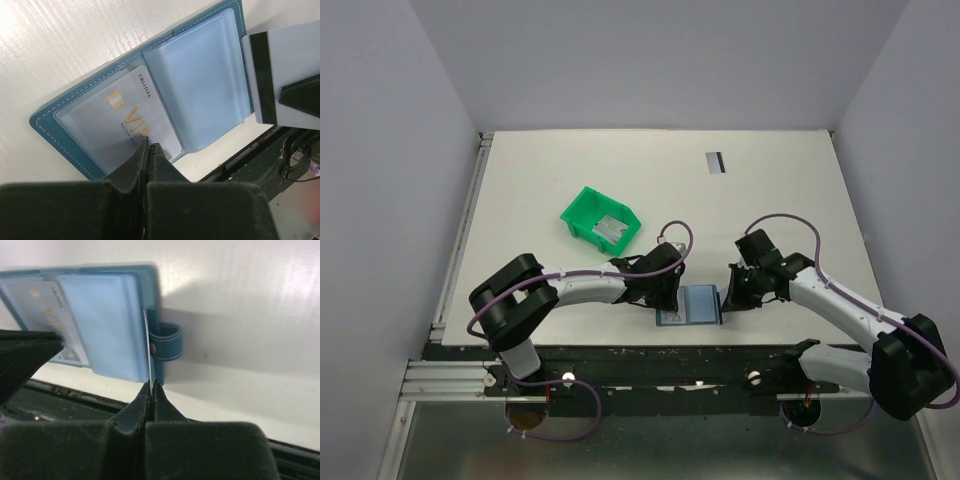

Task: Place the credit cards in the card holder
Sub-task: Turn over the card slot in the card holder.

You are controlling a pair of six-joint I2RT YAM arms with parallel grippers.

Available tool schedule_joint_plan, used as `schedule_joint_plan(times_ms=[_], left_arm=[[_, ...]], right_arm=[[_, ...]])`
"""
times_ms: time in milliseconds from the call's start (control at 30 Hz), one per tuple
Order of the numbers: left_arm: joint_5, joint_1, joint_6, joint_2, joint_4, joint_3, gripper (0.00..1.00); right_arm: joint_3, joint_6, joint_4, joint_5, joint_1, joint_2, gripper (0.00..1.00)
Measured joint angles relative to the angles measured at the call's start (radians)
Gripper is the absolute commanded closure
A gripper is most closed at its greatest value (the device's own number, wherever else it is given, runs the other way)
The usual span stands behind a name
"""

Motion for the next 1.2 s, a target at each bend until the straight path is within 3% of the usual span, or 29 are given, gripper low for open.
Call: schedule_joint_plan(times_ms=[367,633,967,1200], left_arm=[[0.0,0.0,0.0,0.0,0.001,0.0,1.0],[0.0,0.0,0.0,0.001,0.001,0.0,1.0],[0.002,0.0,0.0,0.001,0.002,0.0,1.0],[0.004,0.0,0.0,0.003,0.006,0.0,1.0]], right_arm=[[0.112,0.019,-0.177,0.238,0.0,-0.032,1.0],[0.046,0.013,-0.085,0.145,0.0,-0.058,1.0],[0.026,0.0,0.024,0.08,0.0,-0.262,1.0],[0.026,-0.008,0.127,-0.072,0.006,-0.143,0.99]])
